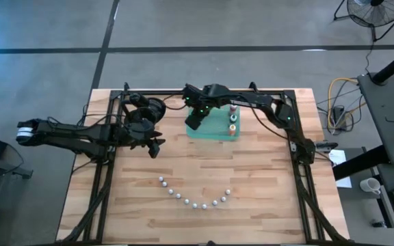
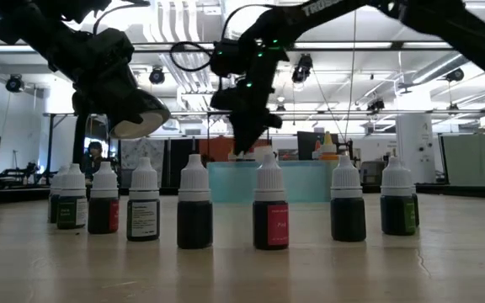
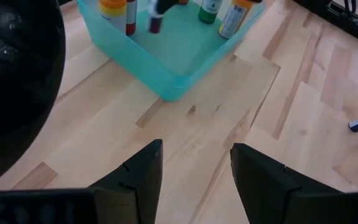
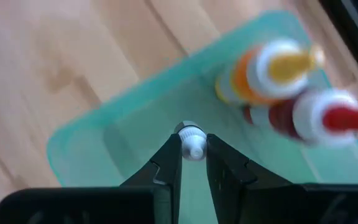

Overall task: Pick & Place food coloring
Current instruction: Put the small orange food coloring bottle into the green bin, then put the right small black food coloring bottle into the green bin

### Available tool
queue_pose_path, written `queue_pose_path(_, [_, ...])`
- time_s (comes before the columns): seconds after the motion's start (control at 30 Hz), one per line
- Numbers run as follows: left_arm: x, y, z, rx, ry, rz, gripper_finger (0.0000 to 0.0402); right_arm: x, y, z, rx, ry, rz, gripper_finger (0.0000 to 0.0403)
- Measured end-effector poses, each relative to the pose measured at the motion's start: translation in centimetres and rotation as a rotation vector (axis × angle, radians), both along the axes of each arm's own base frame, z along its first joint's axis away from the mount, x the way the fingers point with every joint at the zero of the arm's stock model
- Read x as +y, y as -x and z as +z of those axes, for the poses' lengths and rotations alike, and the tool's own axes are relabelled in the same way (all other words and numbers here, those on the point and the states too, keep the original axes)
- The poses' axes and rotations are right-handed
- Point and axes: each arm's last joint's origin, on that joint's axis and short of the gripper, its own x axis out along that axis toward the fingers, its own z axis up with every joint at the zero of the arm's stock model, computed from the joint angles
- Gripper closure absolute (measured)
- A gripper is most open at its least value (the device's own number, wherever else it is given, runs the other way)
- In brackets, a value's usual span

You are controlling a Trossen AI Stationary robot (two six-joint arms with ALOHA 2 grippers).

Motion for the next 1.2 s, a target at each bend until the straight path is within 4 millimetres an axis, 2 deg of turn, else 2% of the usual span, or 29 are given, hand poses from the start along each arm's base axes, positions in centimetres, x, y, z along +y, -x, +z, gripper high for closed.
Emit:
queue_pose_path(0.1, [0.0, 0.0, 0.0, 0.0, 0.002, 0.001, 0.0239, -0.2, -1.0, -0.5, 0.006, -0.027, -0.009, 0.0354])
queue_pose_path(0.27, [0.0, 0.0, 0.0, 0.0, 0.002, 0.001, 0.0239, -0.1, -2.4, -3.2, 0.055, -0.078, -0.001, 0.0354])
queue_pose_path(0.43, [0.0, 0.0, 0.0, 0.001, 0.002, 0.001, 0.0239, 0.0, -3.0, -4.1, 0.062, -0.06, 0.001, 0.0351])
queue_pose_path(0.83, [0.0, 0.0, 0.0, 0.002, -0.002, -0.002, 0.0239, -0.3, -3.3, -4.4, 0.059, 0.003, -0.013, 0.0345])
queue_pose_path(1.2, [0.0, 0.0, 0.0, 0.002, -0.002, -0.002, 0.0239, -0.2, -3.4, -4.4, 0.047, 0.002, -0.004, 0.0281])
